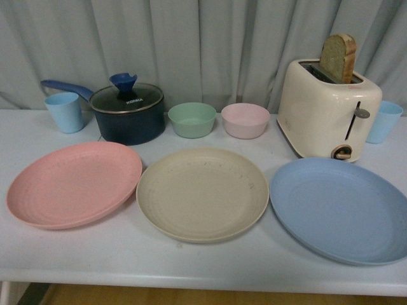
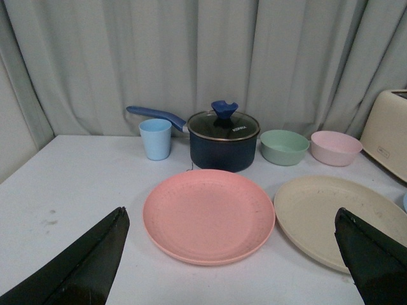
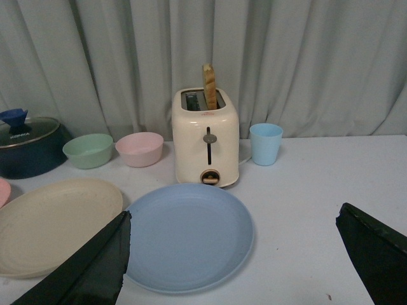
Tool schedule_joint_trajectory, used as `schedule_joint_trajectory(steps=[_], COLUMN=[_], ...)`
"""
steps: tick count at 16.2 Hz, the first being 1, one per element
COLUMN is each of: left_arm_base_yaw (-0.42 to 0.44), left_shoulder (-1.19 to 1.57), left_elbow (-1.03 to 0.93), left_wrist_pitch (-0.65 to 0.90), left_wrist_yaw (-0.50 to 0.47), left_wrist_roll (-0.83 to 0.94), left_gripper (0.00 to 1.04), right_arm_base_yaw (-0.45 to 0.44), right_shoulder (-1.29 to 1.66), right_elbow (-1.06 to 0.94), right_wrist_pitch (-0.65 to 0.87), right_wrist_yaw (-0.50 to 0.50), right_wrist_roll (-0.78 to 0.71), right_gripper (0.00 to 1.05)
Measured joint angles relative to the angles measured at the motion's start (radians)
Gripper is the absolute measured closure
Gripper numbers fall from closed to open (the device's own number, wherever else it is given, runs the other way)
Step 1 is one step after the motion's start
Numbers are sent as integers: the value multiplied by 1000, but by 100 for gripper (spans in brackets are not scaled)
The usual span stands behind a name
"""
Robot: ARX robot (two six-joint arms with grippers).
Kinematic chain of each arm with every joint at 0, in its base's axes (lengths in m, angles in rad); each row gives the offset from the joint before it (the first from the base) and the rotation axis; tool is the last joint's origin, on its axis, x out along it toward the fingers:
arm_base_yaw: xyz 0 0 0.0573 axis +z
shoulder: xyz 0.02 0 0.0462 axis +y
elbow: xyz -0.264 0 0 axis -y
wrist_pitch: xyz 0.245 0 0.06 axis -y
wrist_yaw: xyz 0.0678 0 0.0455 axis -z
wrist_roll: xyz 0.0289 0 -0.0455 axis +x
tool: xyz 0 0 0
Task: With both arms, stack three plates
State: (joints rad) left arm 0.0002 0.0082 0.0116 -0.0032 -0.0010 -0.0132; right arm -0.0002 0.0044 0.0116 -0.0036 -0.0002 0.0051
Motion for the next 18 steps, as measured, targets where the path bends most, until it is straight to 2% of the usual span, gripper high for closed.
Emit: schedule_joint_trajectory(steps=[18], left_arm_base_yaw=[0], left_shoulder=[0], left_elbow=[0], left_wrist_pitch=[0], left_wrist_yaw=[0], left_wrist_roll=[0], left_gripper=[7], right_arm_base_yaw=[0], right_shoulder=[0], right_elbow=[0], right_wrist_pitch=[0], right_wrist_yaw=[0], right_wrist_roll=[0], right_gripper=[6])
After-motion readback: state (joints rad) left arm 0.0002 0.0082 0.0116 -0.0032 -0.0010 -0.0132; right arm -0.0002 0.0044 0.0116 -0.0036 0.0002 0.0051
